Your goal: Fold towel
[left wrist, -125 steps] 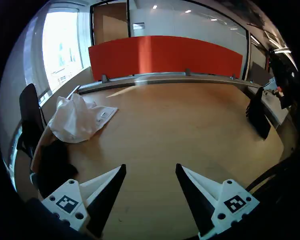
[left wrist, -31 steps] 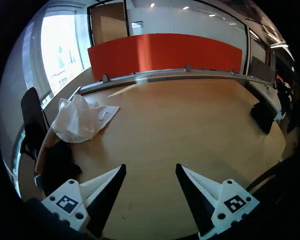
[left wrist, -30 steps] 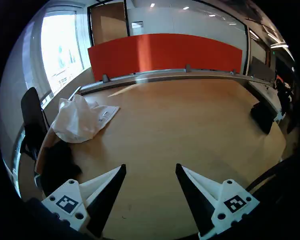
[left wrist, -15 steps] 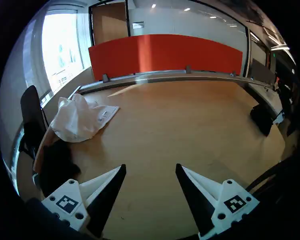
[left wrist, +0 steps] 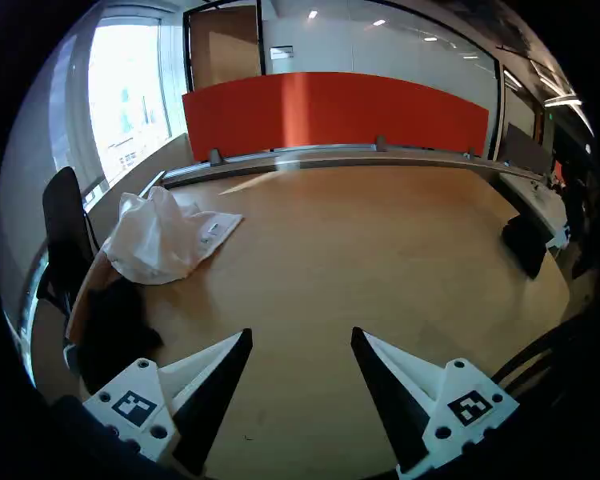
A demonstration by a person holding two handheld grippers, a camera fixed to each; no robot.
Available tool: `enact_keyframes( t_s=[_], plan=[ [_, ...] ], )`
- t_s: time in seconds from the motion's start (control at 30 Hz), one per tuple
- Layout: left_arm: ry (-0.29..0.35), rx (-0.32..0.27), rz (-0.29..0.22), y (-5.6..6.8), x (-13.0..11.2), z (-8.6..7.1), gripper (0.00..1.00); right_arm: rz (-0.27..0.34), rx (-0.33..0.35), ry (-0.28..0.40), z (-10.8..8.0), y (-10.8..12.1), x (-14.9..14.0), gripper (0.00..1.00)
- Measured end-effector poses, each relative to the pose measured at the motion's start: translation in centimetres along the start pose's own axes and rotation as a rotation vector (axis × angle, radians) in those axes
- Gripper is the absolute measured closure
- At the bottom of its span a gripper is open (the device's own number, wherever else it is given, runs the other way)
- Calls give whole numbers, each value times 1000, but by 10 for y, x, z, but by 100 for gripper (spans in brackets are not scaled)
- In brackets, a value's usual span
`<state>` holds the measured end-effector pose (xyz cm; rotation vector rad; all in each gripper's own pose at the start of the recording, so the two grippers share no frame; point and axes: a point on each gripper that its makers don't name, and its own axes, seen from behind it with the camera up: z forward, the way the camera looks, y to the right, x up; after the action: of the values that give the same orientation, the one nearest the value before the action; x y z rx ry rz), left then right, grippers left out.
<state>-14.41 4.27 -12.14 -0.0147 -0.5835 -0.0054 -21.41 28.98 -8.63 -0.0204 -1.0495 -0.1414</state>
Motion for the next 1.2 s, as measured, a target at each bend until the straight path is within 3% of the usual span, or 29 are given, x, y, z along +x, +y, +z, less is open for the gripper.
enact_keyframes(
  t_s=[0.27,0.57,0.87,1.0,1.2],
  plan=[
    [8,2,-2,-1,4,0,8,107,-29,146,-4,-10,24,13],
    [12,2,-6,-2,7,3,8,164,-89,297,-13,-16,50,13],
    [14,-3,-7,-1,11,5,8,173,-146,459,-35,-24,80,12],
    [16,-4,-5,-2,13,6,8,178,-173,517,-44,-25,93,1],
    [22,-4,-5,-2,16,7,8,194,-180,593,-57,-29,109,0]
  ],
)
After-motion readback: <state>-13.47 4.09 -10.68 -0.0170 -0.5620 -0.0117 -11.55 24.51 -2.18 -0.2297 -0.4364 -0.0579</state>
